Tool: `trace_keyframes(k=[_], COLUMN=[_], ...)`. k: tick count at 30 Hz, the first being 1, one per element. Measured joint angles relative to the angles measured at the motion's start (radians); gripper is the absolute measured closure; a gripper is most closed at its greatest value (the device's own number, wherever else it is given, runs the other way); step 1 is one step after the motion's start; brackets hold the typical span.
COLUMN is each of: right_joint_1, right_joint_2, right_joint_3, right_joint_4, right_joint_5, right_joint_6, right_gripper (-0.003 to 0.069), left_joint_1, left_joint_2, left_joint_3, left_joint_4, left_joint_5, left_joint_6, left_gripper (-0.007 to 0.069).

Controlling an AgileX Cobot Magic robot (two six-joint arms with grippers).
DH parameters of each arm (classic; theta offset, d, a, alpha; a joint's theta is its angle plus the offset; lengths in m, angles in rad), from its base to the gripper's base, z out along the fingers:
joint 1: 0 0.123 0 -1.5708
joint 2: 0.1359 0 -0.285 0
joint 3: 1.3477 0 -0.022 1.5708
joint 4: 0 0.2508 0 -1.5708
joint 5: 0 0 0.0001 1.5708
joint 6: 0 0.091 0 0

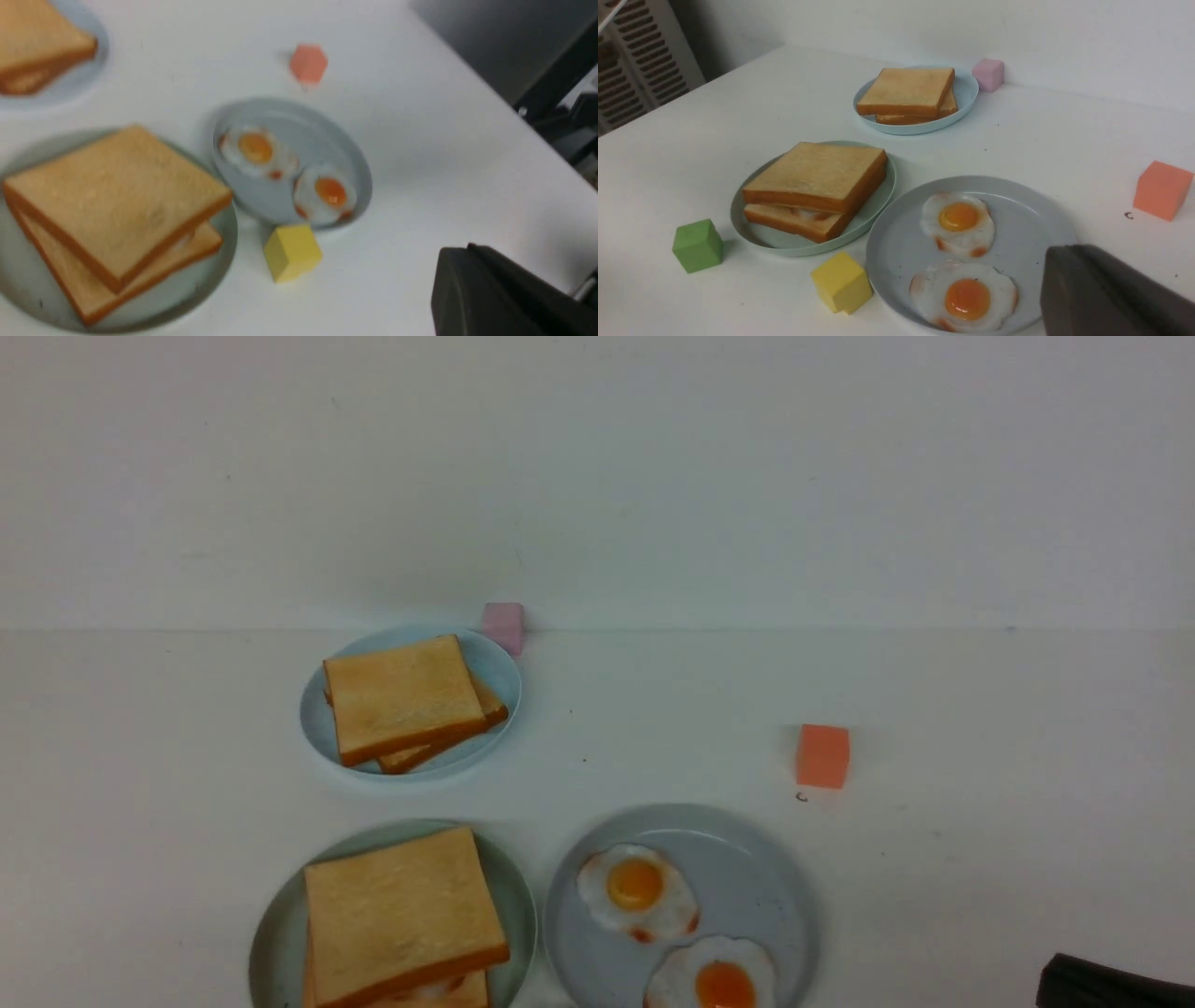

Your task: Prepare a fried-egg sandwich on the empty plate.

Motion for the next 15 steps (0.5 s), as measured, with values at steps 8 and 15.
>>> trace_keyframes(k=[8, 15], right_joint_1=[0.000, 0.000], right_joint_2=[0.000, 0.000], right_joint_3=[0.000, 0.000], right_joint_4=[0.000, 0.000], right_joint_5=[-0.001, -0.002], right_joint_6=[0.000, 0.000], right_gripper=[0.0653, 0.0649], left_joint_1=[0.000, 0.000], left_joint_2=[-0.009, -0.019], left_joint_3=[0.000, 0.039], left_joint_4=[0.000, 0.160], left_joint_5=[-0.001, -0.107], left_joint_6=[0.000, 0.209], left_gripper=[0.0638, 0.0638])
